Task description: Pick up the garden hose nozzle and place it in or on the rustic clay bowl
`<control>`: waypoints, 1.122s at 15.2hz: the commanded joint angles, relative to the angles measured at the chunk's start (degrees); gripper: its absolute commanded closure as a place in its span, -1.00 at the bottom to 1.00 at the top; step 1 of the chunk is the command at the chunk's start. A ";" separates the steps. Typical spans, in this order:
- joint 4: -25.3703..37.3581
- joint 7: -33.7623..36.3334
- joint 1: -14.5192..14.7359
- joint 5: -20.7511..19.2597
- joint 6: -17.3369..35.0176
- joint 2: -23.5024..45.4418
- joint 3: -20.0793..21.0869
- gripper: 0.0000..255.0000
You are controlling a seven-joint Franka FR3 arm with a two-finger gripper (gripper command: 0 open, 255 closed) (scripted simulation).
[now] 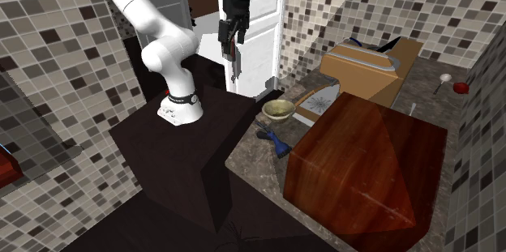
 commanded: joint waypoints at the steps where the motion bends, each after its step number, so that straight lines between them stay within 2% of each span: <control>1: 0.00 0.00 0.00 0.00 0.00 0.00 0.00 -1.00; 9: -8.96 7.78 0.33 1.97 15.29 7.47 4.10 -1.00; 17: -12.60 15.75 0.39 2.63 31.55 21.31 8.00 -1.00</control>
